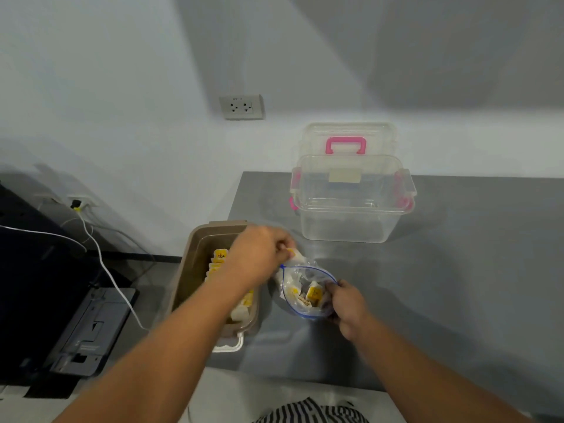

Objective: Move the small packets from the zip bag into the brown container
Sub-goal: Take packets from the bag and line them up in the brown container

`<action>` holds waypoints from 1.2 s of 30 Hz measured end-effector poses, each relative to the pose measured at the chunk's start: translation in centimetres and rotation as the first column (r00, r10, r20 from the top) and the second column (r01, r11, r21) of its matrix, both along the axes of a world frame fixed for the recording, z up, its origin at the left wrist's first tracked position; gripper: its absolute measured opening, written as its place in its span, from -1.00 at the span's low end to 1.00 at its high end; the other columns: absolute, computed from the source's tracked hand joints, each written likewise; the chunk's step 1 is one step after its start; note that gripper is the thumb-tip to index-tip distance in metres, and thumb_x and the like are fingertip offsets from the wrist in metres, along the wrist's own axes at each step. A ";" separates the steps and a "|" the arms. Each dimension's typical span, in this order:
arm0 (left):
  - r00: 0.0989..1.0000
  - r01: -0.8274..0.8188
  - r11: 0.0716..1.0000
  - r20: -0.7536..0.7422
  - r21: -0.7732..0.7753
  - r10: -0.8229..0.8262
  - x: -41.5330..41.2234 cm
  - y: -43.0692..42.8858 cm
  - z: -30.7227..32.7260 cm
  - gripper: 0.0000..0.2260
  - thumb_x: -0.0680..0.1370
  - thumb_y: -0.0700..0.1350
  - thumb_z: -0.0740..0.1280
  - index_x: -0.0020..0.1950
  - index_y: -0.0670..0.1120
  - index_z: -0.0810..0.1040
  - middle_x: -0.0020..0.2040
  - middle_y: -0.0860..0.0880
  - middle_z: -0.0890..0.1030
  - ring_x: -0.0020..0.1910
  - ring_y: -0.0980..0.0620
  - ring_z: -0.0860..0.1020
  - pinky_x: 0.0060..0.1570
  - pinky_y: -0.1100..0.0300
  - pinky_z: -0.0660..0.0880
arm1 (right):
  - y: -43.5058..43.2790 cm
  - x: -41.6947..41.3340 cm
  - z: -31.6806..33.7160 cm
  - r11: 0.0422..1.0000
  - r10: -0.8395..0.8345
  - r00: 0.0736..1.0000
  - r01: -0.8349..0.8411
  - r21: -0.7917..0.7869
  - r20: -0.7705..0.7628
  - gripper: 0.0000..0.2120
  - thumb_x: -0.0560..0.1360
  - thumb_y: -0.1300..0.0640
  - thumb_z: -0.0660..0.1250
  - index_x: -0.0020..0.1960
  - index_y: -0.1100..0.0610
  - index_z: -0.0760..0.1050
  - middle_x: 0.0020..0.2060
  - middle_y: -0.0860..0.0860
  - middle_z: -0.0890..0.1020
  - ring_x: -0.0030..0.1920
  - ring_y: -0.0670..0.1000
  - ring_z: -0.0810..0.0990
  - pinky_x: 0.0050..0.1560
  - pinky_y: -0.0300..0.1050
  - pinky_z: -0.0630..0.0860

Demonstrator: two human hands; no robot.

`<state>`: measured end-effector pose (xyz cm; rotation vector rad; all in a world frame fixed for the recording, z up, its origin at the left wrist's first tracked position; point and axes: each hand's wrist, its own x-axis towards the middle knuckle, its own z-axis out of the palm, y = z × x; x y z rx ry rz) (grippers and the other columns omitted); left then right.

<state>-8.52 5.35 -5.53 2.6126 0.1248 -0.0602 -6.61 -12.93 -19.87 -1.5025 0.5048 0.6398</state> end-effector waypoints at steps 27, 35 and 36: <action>0.713 0.572 0.722 -0.671 0.389 -0.203 -1.2 12.1 -3.4 -0.84 0.43 -0.24 0.36 -0.16 -0.05 0.71 -0.22 0.08 0.64 -0.23 0.13 0.54 -0.24 0.27 0.45 | 2.3 -1.2 -1.0 0.994 -0.097 0.995 0.097 0.049 -0.011 -0.87 0.65 0.21 0.25 0.11 0.18 0.56 -0.03 0.22 0.70 -0.06 0.20 0.67 -0.06 0.09 0.60; 0.722 0.636 0.551 -0.668 0.540 -0.180 0.1 10.9 -5.0 -0.91 0.49 -0.24 0.31 -0.12 -0.09 0.59 -0.25 0.00 0.49 -0.11 -0.08 0.59 -0.11 0.06 0.56 | 2.5 -2.0 -0.8 0.990 -0.135 0.991 0.136 0.047 -0.021 -0.86 0.66 0.20 0.23 0.14 0.17 0.55 0.02 0.22 0.69 0.04 0.25 0.68 -0.02 0.10 0.62; 0.725 0.643 0.525 -0.664 0.558 -0.182 0.2 11.0 -5.2 -0.91 0.50 -0.24 0.31 -0.11 -0.09 0.59 -0.26 0.00 0.49 -0.13 -0.07 0.58 -0.13 0.06 0.57 | 2.5 -2.1 -0.7 0.989 -0.139 0.990 0.140 0.047 -0.022 -0.86 0.66 0.20 0.24 0.14 0.16 0.55 0.02 0.22 0.69 0.03 0.24 0.68 -0.04 0.09 0.63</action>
